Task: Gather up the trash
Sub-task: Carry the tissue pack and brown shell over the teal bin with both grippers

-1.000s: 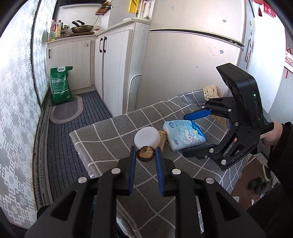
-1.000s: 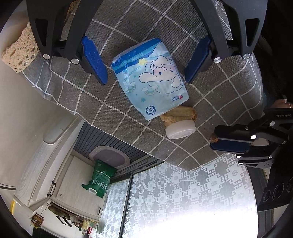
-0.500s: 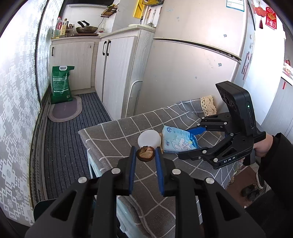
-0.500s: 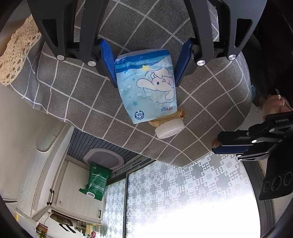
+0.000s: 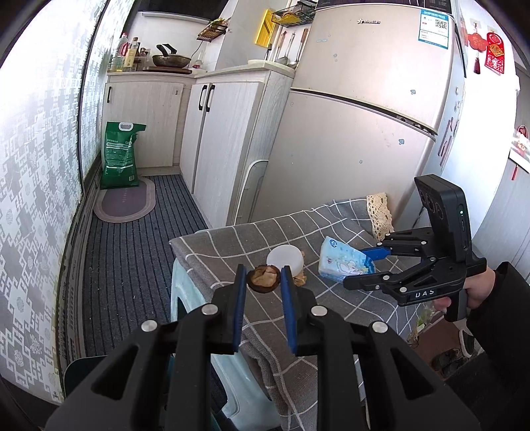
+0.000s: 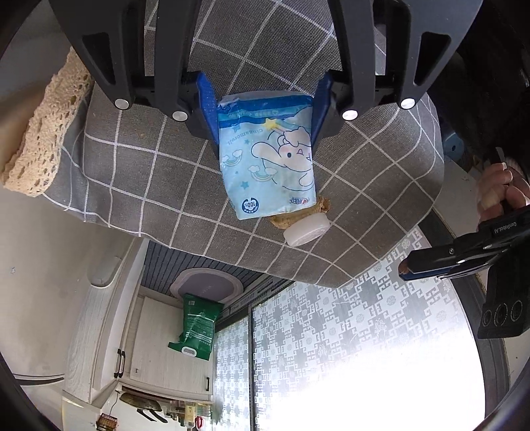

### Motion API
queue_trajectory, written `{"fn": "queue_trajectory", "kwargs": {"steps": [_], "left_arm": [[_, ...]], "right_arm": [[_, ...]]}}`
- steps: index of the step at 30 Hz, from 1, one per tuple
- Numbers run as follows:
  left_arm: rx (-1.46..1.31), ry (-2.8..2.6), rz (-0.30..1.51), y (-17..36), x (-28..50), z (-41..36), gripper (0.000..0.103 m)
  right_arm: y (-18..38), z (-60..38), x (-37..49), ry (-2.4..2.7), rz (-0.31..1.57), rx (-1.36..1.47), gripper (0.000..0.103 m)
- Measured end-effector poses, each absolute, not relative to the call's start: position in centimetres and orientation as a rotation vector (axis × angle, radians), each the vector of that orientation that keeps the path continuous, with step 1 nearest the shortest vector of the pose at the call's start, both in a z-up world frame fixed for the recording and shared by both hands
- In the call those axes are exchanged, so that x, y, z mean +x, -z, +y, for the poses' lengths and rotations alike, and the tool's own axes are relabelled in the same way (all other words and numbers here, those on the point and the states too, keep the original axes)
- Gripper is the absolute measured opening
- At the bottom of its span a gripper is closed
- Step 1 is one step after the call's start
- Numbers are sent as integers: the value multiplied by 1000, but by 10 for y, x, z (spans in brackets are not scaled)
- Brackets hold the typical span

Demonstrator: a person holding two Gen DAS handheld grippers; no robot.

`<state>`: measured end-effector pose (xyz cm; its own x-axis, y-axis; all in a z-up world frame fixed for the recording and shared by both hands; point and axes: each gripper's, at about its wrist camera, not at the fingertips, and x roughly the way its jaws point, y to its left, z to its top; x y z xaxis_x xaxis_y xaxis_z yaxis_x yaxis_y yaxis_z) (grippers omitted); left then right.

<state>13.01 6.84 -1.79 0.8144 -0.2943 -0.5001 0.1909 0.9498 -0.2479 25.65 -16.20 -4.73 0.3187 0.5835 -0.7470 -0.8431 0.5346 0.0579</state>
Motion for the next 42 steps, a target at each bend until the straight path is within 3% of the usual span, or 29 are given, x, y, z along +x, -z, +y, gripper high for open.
{"fn": "queue_trajectory", "kwargs": {"steps": [14, 30, 42], "left_arm": [[-208, 105, 593, 36, 107, 110, 22], [-255, -24, 648, 63, 87, 157, 22], [-299, -41, 780, 113, 82, 178, 22]], "right_arm": [[12, -114, 217, -982, 754, -301, 48], [21, -29, 181, -1062, 787, -321, 49], [31, 13, 159, -1095, 804, -357, 50]]}}
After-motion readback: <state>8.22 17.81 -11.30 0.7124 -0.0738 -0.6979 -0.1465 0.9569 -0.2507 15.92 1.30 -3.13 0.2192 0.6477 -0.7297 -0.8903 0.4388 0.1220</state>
